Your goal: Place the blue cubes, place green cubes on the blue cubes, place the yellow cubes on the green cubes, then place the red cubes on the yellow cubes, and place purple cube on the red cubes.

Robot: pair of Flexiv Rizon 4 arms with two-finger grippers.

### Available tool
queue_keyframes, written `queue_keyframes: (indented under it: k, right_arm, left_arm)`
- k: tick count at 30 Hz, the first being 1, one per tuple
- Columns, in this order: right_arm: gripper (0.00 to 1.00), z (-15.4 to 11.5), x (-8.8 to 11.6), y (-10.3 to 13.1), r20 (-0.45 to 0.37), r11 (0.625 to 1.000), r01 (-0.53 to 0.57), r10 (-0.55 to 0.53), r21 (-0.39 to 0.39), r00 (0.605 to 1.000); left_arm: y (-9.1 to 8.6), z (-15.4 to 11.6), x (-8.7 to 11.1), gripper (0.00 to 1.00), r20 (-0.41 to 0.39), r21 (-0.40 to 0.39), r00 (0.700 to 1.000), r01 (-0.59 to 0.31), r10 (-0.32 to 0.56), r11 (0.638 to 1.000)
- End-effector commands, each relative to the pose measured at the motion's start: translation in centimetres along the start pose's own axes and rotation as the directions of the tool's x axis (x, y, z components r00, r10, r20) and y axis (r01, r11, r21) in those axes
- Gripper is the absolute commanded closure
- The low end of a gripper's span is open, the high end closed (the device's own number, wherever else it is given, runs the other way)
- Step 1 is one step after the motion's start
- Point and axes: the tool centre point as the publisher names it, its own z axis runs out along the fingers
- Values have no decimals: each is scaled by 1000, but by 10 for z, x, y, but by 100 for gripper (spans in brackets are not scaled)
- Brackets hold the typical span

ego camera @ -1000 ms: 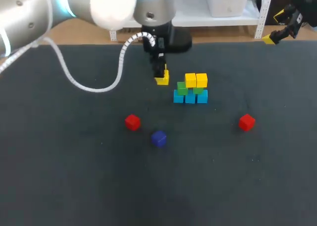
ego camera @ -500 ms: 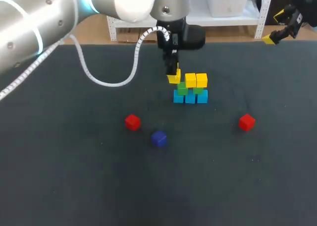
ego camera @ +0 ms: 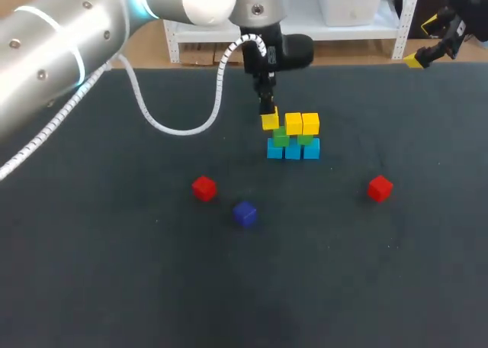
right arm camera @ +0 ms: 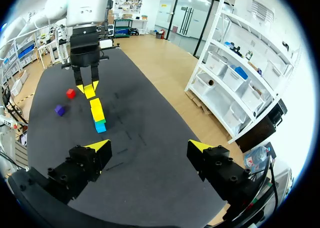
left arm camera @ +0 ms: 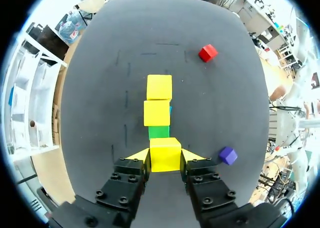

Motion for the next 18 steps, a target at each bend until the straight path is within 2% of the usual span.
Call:
queue_keyframes:
  k: [1, 18]
  right_arm:
    - [0, 0, 1, -1, 4, 1000, 1, -1, -3, 1000]
    - [0, 0, 1, -1, 4, 1000, 1, -1, -3, 1000]
  left_arm:
    - [5, 2, -7, 100, -18, 54, 1000, -22, 23, 998]
    - [14, 13, -18, 100, -61, 56, 997, -36, 39, 998]
